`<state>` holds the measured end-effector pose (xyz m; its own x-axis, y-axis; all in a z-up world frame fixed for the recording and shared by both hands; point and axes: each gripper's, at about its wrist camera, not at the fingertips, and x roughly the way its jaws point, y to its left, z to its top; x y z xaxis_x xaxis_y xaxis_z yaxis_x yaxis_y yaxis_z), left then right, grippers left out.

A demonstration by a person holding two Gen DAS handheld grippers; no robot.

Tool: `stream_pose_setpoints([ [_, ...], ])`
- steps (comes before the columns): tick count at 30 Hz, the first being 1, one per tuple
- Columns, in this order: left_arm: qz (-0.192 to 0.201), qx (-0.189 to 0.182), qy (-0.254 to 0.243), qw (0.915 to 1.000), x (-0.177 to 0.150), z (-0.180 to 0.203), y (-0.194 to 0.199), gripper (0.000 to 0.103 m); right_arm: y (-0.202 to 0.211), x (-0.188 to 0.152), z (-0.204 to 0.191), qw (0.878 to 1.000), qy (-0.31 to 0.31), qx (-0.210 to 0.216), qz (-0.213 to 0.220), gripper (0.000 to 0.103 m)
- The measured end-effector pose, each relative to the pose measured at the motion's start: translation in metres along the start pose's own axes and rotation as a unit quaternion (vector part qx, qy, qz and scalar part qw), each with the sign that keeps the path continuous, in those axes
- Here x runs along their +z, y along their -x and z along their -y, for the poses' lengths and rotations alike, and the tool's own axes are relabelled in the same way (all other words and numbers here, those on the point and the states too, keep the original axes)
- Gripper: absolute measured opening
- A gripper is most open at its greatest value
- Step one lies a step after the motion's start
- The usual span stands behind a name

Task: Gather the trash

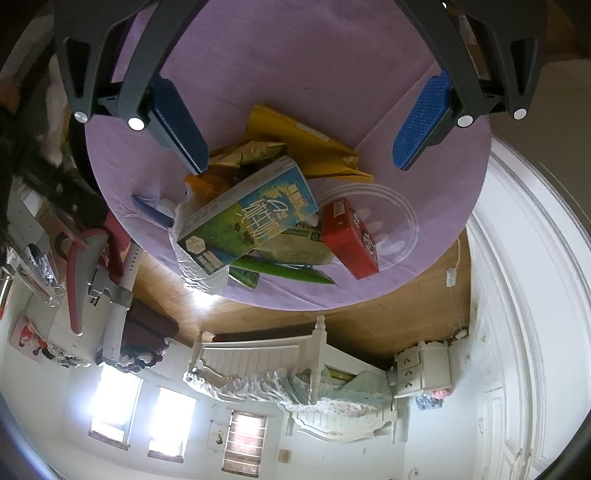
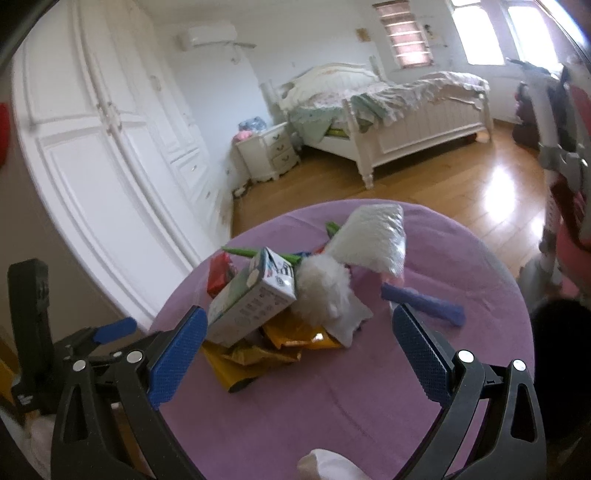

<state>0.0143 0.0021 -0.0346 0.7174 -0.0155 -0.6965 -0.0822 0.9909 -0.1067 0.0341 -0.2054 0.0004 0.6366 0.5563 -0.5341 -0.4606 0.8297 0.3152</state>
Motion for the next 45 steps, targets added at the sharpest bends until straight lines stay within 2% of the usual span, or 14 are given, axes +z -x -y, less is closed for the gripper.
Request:
stream_pose_setpoints([
  [3,0.007,-0.019,-0.002,0.9998,0.002,-0.011,-0.006,0.098,-0.01,0.031,-0.004,0.999,0.038,0.028,-0.002,0.099],
  [8,0.008,-0.034,-0.03,0.999,0.008,-0.018,-0.019,0.098,-0.076,0.094,-0.021,0.985,0.109,0.098,-0.089,0.099],
  [14,0.006,-0.037,-0.098,0.9945,0.011,-0.01,-0.027,0.098,-0.189,0.11,-0.053,0.935,0.187,0.122,-0.276,0.094],
  [17,0.004,-0.041,-0.139,0.9894,0.011,-0.001,-0.032,0.098,-0.233,0.097,-0.057,0.909,0.212,0.1,-0.345,0.062],
  [19,0.003,-0.043,-0.17,0.9845,0.013,0.008,-0.038,0.098,-0.244,0.092,-0.053,0.905,0.209,0.096,-0.358,0.05],
  [24,0.003,-0.059,-0.215,0.9748,0.027,0.024,-0.057,0.098,-0.223,0.107,-0.03,0.92,0.138,0.154,-0.333,0.009],
  [27,-0.003,-0.086,-0.218,0.972,0.037,0.028,-0.07,0.098,-0.188,0.115,0.0,0.942,0.064,0.181,-0.275,0.007],
  [30,-0.014,-0.108,-0.209,0.9719,0.044,0.031,-0.081,0.095,-0.15,0.119,0.034,0.953,-0.006,0.204,-0.223,0.007],
  [32,-0.03,-0.123,-0.197,0.9723,0.045,0.03,-0.087,0.074,-0.122,0.116,0.057,0.958,-0.051,0.208,-0.189,0.007],
  [34,-0.031,-0.119,-0.186,0.9749,0.044,0.029,-0.086,0.067,-0.098,0.102,0.073,0.963,-0.082,0.2,-0.161,0.007],
  [36,-0.029,-0.121,-0.172,0.9772,0.043,0.026,-0.081,0.059,-0.079,0.091,0.088,0.963,-0.112,0.199,-0.141,0.007],
  [38,-0.023,-0.129,-0.156,0.979,0.044,0.023,-0.072,0.034,-0.06,0.074,0.101,0.961,-0.145,0.203,-0.116,0.007],
  [43,-0.022,-0.141,-0.123,0.9821,0.043,0.025,-0.056,0.03,-0.026,0.037,0.131,0.954,-0.209,0.207,-0.063,0.007],
  [45,-0.026,-0.115,-0.145,0.9824,0.042,0.032,-0.058,0.032,-0.017,0.024,0.14,0.953,-0.22,0.202,-0.053,0.007],
])
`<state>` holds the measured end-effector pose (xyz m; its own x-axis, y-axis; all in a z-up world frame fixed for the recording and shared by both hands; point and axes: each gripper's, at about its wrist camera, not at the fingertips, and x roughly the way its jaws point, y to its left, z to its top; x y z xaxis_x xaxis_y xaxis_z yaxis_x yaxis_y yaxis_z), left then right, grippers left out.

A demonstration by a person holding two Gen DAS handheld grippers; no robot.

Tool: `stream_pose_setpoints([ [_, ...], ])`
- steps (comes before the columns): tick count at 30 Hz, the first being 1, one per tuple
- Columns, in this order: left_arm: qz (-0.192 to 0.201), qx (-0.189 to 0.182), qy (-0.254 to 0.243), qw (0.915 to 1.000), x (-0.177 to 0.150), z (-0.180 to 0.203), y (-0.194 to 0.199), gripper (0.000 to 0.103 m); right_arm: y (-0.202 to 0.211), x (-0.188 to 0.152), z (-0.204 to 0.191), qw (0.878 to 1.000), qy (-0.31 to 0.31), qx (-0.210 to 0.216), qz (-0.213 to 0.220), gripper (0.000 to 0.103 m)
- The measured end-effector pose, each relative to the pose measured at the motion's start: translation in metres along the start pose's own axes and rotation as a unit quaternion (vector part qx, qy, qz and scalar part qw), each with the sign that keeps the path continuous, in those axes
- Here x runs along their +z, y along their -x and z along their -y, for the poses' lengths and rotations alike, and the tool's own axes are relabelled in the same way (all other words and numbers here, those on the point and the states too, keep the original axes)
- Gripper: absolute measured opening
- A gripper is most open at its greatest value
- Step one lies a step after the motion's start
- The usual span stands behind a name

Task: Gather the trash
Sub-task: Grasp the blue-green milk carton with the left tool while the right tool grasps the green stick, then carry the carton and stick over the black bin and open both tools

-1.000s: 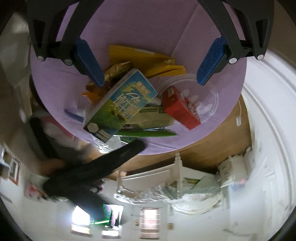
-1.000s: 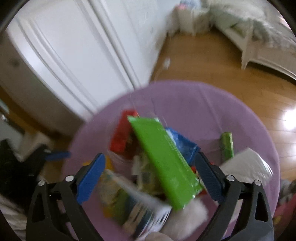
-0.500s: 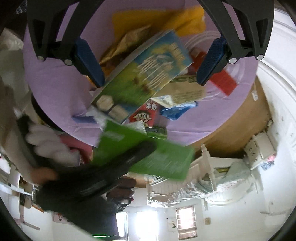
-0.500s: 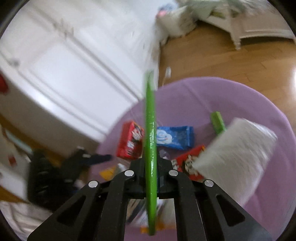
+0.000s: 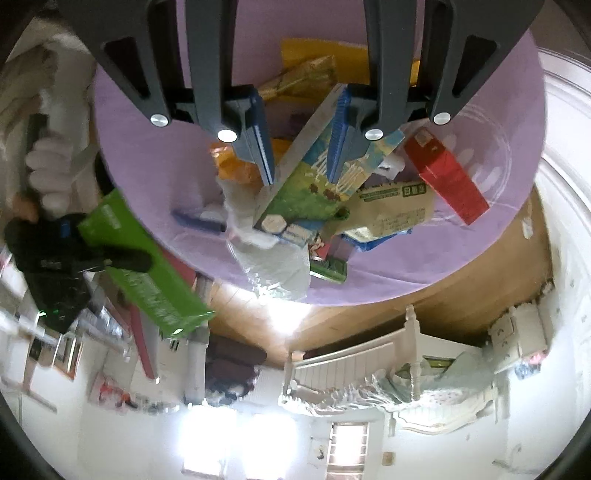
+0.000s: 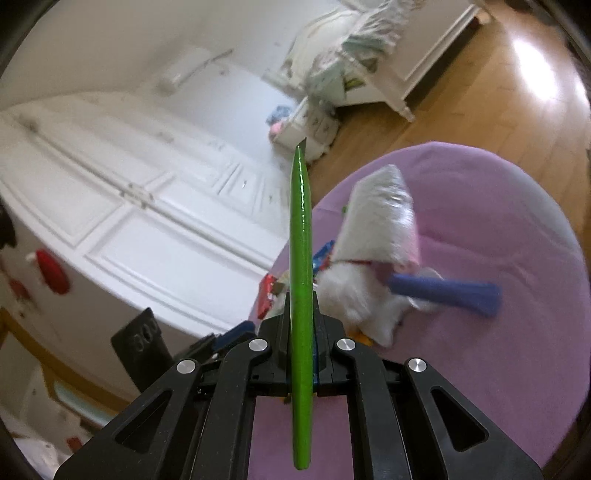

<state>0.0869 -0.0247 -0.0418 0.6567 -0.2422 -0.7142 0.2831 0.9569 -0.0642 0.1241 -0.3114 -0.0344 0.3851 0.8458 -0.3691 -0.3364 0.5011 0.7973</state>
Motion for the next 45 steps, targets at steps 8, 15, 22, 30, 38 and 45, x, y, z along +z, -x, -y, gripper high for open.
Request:
stream_pose_setpoints([
  [8,-0.005,0.055,-0.061,0.9966,0.012,-0.012,-0.014,0.098,0.028,-0.046,0.019,1.0,-0.019,0.012,-0.008,0.007],
  [15,-0.068,0.026,-0.06,0.9955,0.003,-0.004,-0.05,0.065,0.04,-0.067,0.034,0.999,-0.032,0.006,-0.007,0.007],
  [22,0.026,-0.041,0.006,0.9988,0.021,0.029,0.01,0.053,0.061,-0.071,0.045,0.999,-0.041,-0.007,0.028,0.007],
  [30,0.01,-0.214,0.004,0.9767,0.059,0.156,-0.025,0.051,0.16,-0.067,0.081,0.962,-0.089,-0.139,0.218,0.007],
  [38,-0.096,-0.269,0.01,0.9584,0.056,0.266,-0.143,0.051,0.192,-0.098,0.17,0.924,-0.205,-0.23,0.228,0.007],
  [45,-0.148,-0.25,-0.002,0.9569,0.046,0.293,-0.179,0.068,0.198,-0.108,0.207,0.915,-0.249,-0.236,0.211,0.022],
])
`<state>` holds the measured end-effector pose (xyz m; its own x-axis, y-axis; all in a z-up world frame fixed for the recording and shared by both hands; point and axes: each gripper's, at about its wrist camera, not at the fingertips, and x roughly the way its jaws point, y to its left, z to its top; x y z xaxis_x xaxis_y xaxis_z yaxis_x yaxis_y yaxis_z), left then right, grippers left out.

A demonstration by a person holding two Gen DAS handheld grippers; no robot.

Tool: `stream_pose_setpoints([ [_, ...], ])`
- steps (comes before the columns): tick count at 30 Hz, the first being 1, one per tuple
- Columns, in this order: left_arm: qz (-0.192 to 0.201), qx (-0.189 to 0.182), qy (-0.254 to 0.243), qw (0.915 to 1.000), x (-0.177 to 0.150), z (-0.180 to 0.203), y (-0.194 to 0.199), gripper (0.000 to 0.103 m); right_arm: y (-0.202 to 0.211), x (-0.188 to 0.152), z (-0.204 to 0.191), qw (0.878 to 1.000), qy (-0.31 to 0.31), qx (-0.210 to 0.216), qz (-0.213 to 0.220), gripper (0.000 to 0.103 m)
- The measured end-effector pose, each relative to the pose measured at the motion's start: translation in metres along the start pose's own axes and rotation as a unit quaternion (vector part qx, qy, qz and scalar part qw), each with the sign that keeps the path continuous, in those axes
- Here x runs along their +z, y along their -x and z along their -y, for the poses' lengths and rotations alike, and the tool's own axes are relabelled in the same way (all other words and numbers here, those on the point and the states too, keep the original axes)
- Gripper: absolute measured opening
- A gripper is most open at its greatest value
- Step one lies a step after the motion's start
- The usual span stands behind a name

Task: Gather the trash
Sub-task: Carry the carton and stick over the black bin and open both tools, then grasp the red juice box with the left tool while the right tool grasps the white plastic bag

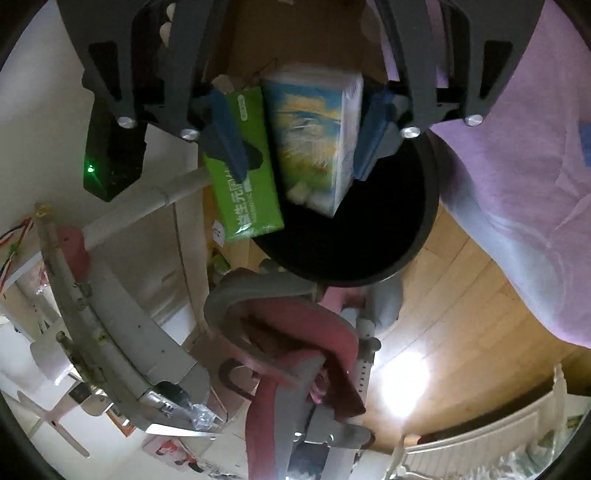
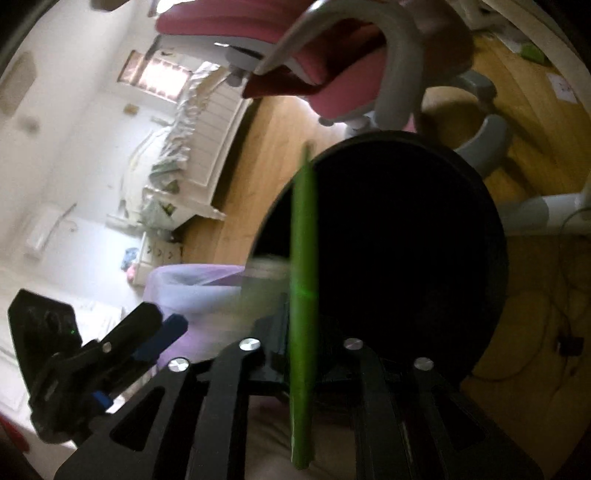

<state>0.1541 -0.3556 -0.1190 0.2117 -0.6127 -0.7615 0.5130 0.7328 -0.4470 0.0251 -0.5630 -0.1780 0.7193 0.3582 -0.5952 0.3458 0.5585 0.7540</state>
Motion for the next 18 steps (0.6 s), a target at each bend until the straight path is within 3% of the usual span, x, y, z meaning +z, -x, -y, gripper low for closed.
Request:
stream_pose_setpoints([
  [1,0.005,0.003,-0.003,1.0,0.0,0.002,0.002,0.088,0.001,0.001,0.003,1.0,-0.004,-0.005,0.004,0.038],
  [2,0.018,0.009,-0.006,0.9998,-0.002,0.002,0.009,0.096,0.002,0.003,0.005,1.0,-0.008,-0.007,0.009,0.047],
  [3,0.028,0.012,-0.006,0.9995,-0.001,0.002,0.013,0.096,0.004,0.003,0.006,1.0,-0.015,-0.006,0.017,0.061],
  [4,0.034,0.014,-0.005,0.9993,-0.002,0.001,0.019,0.096,0.006,0.001,0.005,1.0,-0.018,-0.006,0.024,0.068],
  [8,0.046,0.013,0.018,0.9987,-0.007,-0.011,0.042,0.096,0.007,-0.001,-0.009,1.0,0.003,-0.011,0.028,0.071],
  [13,0.088,0.026,0.064,0.9938,-0.027,-0.045,0.093,0.097,-0.002,-0.01,-0.059,0.998,0.059,0.0,0.016,0.071],
  [16,0.124,0.051,0.091,0.9868,-0.046,-0.073,0.133,0.098,-0.016,-0.017,-0.106,0.994,0.11,0.021,-0.001,0.072],
  [18,0.153,0.08,0.114,0.9783,-0.061,-0.098,0.166,0.098,-0.027,-0.023,-0.14,0.989,0.143,0.039,-0.012,0.079],
])
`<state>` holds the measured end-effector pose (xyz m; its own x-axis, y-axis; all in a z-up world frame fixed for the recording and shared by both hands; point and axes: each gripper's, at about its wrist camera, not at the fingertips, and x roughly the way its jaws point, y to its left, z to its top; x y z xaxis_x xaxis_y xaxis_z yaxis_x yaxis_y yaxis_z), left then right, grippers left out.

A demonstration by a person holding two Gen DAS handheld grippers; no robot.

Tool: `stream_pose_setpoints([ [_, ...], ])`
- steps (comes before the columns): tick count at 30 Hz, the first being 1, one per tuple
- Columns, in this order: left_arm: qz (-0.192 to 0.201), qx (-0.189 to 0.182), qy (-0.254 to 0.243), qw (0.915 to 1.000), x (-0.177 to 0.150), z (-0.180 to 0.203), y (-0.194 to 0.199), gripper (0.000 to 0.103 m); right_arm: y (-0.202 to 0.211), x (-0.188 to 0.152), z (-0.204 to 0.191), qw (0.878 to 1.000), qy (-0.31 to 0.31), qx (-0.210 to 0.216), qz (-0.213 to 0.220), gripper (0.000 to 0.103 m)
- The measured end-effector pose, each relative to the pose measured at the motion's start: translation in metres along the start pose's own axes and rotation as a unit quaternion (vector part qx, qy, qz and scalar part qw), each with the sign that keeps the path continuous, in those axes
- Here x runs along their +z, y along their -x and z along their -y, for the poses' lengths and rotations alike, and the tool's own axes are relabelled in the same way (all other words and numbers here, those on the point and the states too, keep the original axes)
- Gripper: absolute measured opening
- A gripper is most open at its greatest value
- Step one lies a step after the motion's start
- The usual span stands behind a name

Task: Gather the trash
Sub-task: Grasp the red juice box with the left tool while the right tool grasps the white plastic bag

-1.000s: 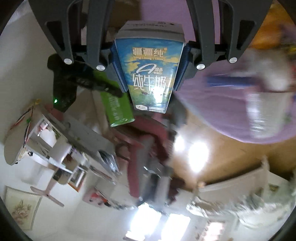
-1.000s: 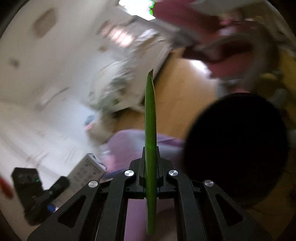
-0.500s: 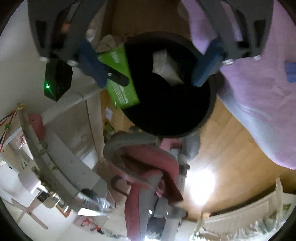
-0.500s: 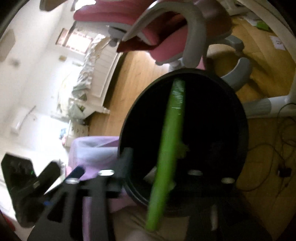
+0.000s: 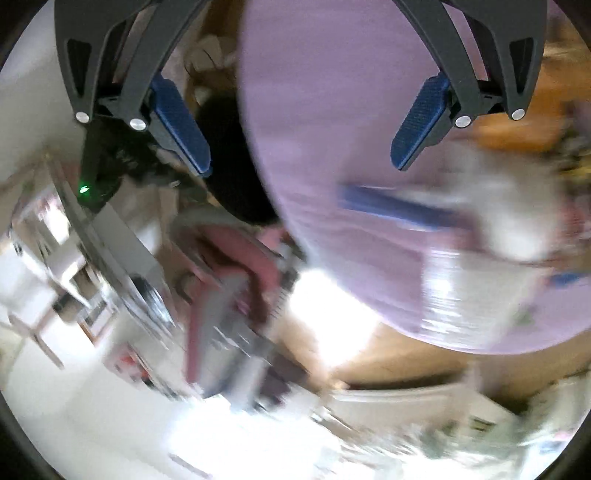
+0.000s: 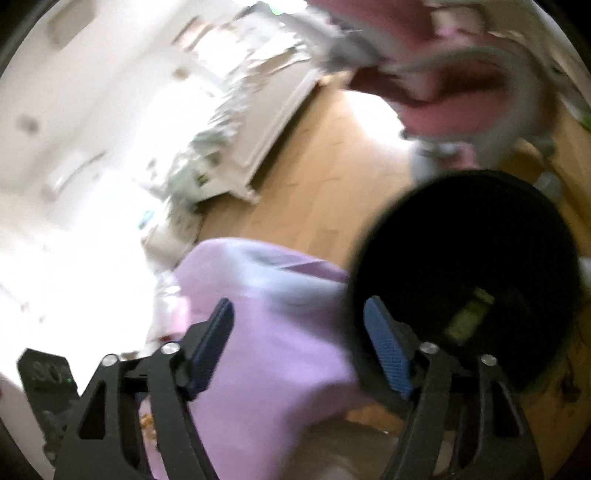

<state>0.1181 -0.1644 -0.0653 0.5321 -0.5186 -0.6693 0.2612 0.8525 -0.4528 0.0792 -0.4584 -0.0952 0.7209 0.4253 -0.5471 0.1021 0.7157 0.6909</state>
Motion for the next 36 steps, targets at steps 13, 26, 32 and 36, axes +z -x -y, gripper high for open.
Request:
stream_pose_setpoints([
  [13,0.079,0.236,0.172,0.953,0.025,-0.226,0.126,0.097,-0.168,0.006,-0.204,0.975,0.185,-0.012,-0.118,0.089],
  [26,0.041,0.217,0.157,0.9626,0.028,-0.254,0.094,0.07,-0.201,-0.018,-0.25,0.958,0.247,-0.024,-0.143,0.027],
  [32,0.082,0.224,0.153,0.959,0.021,-0.241,0.107,0.032,-0.141,-0.025,-0.249,0.965,0.236,0.053,-0.097,0.026],
  [36,0.123,0.221,0.159,0.9543,0.012,-0.232,0.131,0.032,-0.102,-0.03,-0.248,0.968,0.229,0.079,-0.066,0.026],
])
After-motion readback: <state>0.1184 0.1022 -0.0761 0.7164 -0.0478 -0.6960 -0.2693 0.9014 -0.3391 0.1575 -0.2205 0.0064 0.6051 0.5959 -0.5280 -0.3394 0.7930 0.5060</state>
